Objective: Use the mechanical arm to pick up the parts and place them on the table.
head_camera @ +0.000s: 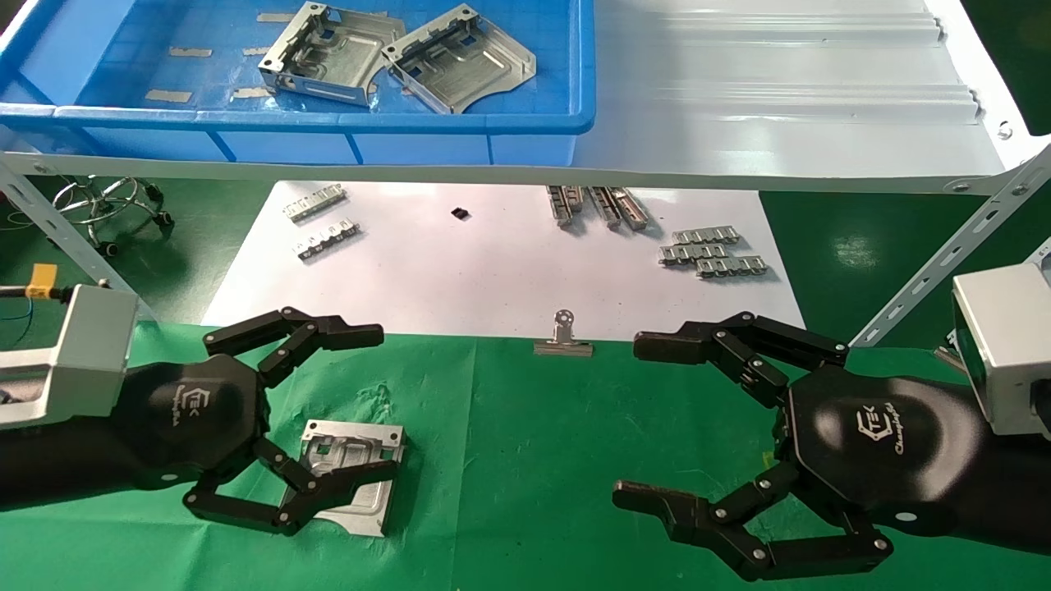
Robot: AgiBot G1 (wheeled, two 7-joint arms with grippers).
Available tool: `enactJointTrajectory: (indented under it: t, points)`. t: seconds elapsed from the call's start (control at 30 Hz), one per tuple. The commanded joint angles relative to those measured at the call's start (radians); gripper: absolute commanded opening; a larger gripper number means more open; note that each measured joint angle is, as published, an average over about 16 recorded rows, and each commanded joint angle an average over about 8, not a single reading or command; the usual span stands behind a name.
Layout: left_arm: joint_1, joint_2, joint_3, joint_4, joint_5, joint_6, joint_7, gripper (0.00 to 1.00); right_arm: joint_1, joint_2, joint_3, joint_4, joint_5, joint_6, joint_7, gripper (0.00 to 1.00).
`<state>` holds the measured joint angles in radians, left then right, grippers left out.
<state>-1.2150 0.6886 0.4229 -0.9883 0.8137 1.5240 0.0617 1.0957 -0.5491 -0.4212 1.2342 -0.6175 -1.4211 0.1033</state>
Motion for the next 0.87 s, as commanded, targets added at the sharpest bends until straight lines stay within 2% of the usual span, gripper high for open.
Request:
enactJointTrajectory:
  t: [0.03, 0.5, 0.87]
  points:
    - [0.019, -0.01, -0.019, -0.04, -0.011, -0.004, -0.034, 1.0, 0.0, 0.0, 0.0, 0.0, 0.0, 0.0, 0.0, 1.0]
    - [0.141, -0.077, -0.144, -0.299, -0.084, -0.028, -0.246, 1.0, 0.0, 0.0, 0.0, 0.0, 0.0, 0.0, 0.0, 1.0]
    - [0.154, -0.085, -0.156, -0.325, -0.094, -0.031, -0.26, 1.0, 0.0, 0.0, 0.0, 0.0, 0.0, 0.0, 0.0, 1.0]
